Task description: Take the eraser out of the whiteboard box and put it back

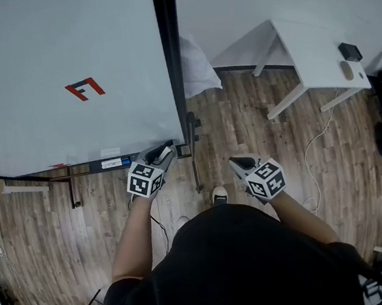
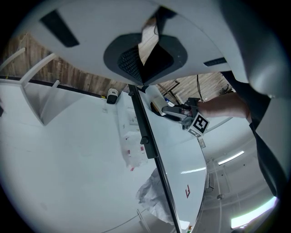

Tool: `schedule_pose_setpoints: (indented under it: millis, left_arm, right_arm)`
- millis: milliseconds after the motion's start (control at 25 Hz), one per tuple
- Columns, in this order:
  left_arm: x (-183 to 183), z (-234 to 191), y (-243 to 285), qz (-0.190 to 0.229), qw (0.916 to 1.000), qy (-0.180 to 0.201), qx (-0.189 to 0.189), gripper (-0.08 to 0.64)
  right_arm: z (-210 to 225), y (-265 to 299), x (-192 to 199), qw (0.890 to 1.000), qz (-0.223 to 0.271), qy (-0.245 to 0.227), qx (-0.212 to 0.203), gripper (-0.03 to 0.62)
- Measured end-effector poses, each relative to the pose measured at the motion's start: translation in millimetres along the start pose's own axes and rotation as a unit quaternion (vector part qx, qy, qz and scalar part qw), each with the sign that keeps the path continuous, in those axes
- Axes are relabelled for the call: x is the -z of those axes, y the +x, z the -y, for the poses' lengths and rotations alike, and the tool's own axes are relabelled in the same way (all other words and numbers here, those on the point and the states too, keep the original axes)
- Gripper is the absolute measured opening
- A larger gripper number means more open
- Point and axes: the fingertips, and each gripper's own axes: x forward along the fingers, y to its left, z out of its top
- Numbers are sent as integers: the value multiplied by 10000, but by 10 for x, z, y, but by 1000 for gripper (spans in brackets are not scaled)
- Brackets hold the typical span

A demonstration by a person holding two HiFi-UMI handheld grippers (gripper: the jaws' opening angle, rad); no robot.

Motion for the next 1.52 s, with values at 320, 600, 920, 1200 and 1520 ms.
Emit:
schedule_pose_setpoints:
  millis: [320,600,920,1200,1520]
  left_arm:
    - [93,-22,117,-126,9998,-95,73,153]
    - [175,-50,208,-233,9996,-154,66,153]
    - [259,-69,289,-352,9992,-169,44,153]
    - [293,-73,341,-447,9988,-174,36,153]
    - [362,-81,398,-538,9983,-230,42,153]
  right_arm:
    - [39,33,73,10000,-72,62,-7,-6]
    - [86,48,105,9999,-106,87,-8,-6]
    - [117,66,146,9999,-135,104,-22,-6]
    - [153,78,186,9998,-141,143,-43,-6]
    - [175,95,215,9997,-146,169,-64,-6]
